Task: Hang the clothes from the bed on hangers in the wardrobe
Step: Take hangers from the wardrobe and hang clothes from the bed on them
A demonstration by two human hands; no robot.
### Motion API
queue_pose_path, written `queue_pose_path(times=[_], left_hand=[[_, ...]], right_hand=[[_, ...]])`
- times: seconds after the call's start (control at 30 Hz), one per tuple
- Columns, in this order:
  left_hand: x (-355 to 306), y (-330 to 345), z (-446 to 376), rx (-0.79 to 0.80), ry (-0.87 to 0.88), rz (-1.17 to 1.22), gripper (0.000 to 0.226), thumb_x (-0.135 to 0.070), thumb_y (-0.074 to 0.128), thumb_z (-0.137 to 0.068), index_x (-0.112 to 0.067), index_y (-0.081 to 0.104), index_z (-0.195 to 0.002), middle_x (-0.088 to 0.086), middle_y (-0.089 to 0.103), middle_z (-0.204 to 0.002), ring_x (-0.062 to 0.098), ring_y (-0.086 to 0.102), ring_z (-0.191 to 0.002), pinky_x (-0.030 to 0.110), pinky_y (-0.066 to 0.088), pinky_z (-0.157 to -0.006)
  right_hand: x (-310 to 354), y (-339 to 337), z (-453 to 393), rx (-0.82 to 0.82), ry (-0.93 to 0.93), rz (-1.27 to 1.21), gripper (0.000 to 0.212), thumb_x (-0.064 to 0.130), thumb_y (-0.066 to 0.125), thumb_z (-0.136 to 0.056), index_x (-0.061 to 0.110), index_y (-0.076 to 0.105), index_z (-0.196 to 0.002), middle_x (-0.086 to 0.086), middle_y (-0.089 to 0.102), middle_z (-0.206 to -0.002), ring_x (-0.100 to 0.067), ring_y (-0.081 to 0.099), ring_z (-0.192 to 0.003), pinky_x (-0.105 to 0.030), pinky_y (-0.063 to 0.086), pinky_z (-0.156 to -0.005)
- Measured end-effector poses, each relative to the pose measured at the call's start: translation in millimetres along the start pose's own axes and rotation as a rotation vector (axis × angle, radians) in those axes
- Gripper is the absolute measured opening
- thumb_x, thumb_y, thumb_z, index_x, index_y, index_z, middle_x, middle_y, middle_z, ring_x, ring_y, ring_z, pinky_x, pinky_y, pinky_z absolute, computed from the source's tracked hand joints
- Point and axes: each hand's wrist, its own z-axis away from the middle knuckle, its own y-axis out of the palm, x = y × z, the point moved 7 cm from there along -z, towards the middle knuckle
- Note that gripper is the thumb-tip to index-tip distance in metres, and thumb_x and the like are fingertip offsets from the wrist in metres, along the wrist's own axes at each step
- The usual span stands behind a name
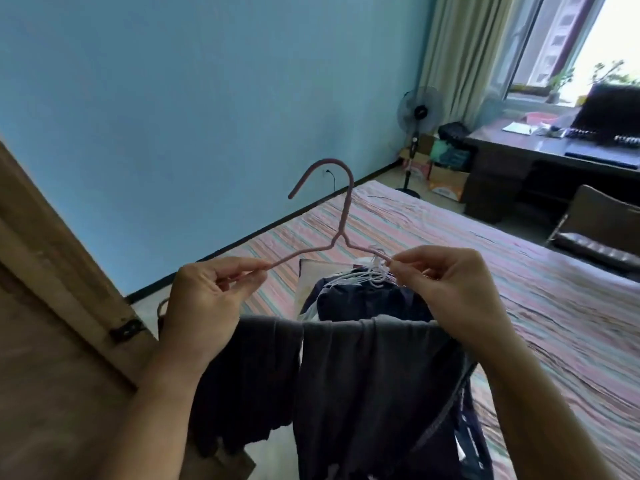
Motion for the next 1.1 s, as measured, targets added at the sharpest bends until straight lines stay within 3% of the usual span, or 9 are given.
queue_pose_path(times=[0.17, 0.27, 0.33, 0.4, 0.5, 0.6, 0.73, 1.0, 1.1], left_hand=[[10.0, 29.9, 11.9, 0.125, -0.044, 0.036, 0.019, -0.01, 0.075, -0.081, -0.027, 0.078, -0.088, -0.015, 0.075, -0.087, 0.008, 0.071, -0.091, 0.034, 0.058, -0.085], [16.6, 52.3, 13.8, 0.191, -0.042, 0.054, 0.02, -0.009, 0.075, -0.081, -0.029, 0.077, -0.087, -0.018, 0.075, -0.084, 0.003, 0.07, -0.087, 0.019, 0.057, -0.077], [24.8, 70.8, 13.1, 0.238, -0.053, 0.062, 0.024, -0.008, 0.076, -0.081, -0.032, 0.077, -0.084, -0.015, 0.075, -0.081, 0.006, 0.071, -0.082, 0.014, 0.055, -0.073], [40.0, 92.0, 10.7, 0.282, -0.092, 0.063, 0.027, -0.009, 0.076, -0.08, -0.035, 0.078, -0.081, -0.01, 0.075, -0.079, 0.015, 0.071, -0.08, 0.02, 0.058, -0.074], [72.5, 128.7, 2.3, 0.336, -0.15, 0.05, 0.03, -0.011, 0.077, -0.081, -0.041, 0.078, -0.079, -0.001, 0.075, -0.077, 0.028, 0.069, -0.078, 0.035, 0.059, -0.077], [109.6, 169.2, -9.8, 0.386, -0.209, 0.027, 0.032, -0.012, 0.077, -0.081, -0.044, 0.077, -0.078, 0.006, 0.072, -0.074, 0.03, 0.067, -0.076, 0.033, 0.055, -0.074], [161.9, 218.1, -27.3, 0.445, -0.3, -0.039, 0.031, -0.013, 0.078, -0.081, -0.044, 0.077, -0.079, 0.003, 0.071, -0.073, 0.023, 0.067, -0.073, 0.033, 0.053, -0.073], [249.6, 312.0, -103.3, 0.45, -0.441, -0.093, 0.017, -0.012, 0.079, -0.08, -0.028, 0.078, -0.08, -0.002, 0.062, -0.062, 0.008, 0.053, -0.058, 0.017, 0.043, -0.06], [278.3, 347.7, -139.9, 0.43, -0.434, -0.164, 0.012, -0.015, 0.079, -0.081, -0.026, 0.077, -0.079, 0.001, 0.063, -0.064, 0.012, 0.055, -0.06, 0.024, 0.047, -0.063]], right_hand=[[-14.3, -20.3, 29.3, -0.073, 0.071, 0.047, 0.015, 0.021, 0.078, -0.085, 0.035, 0.078, -0.08, 0.011, 0.073, -0.071, -0.014, 0.068, -0.069, -0.036, 0.057, -0.069], [-26.2, -32.5, 40.9, -0.09, 0.117, 0.062, 0.011, 0.018, 0.078, -0.085, 0.029, 0.079, -0.082, 0.008, 0.074, -0.072, -0.013, 0.068, -0.068, -0.038, 0.057, -0.071], [-39.8, -39.9, 44.5, -0.1, 0.14, 0.066, 0.012, 0.016, 0.078, -0.084, 0.028, 0.08, -0.082, 0.008, 0.074, -0.073, -0.014, 0.069, -0.069, -0.042, 0.059, -0.074], [-60.2, -44.5, 43.8, -0.096, 0.17, 0.077, 0.015, 0.017, 0.079, -0.083, 0.031, 0.08, -0.079, 0.008, 0.074, -0.073, -0.017, 0.068, -0.07, -0.045, 0.058, -0.074], [-103.1, -48.1, 36.0, -0.095, 0.224, 0.1, 0.021, 0.017, 0.08, -0.082, 0.035, 0.078, -0.073, 0.009, 0.073, -0.071, -0.012, 0.066, -0.066, -0.04, 0.056, -0.071], [-151.9, -45.8, 23.6, -0.075, 0.289, 0.123, 0.022, 0.016, 0.08, -0.082, 0.035, 0.077, -0.071, 0.009, 0.071, -0.066, -0.008, 0.062, -0.061, -0.035, 0.051, -0.065], [-217.3, -37.0, 0.4, -0.025, 0.393, 0.145, 0.024, 0.016, 0.081, -0.082, 0.035, 0.075, -0.069, 0.01, 0.07, -0.065, -0.007, 0.063, -0.06, -0.033, 0.052, -0.062], [-342.1, -20.6, -88.2, 0.005, 0.494, 0.159, 0.024, 0.015, 0.081, -0.081, 0.036, 0.073, -0.072, 0.015, 0.072, -0.069, 0.0, 0.065, -0.065, -0.016, 0.049, -0.064], [-392.0, -10.6, -129.5, 0.059, 0.53, 0.187, 0.021, 0.012, 0.076, -0.086, 0.032, 0.074, -0.079, 0.014, 0.071, -0.072, 0.002, 0.063, -0.067, -0.011, 0.045, -0.064]])
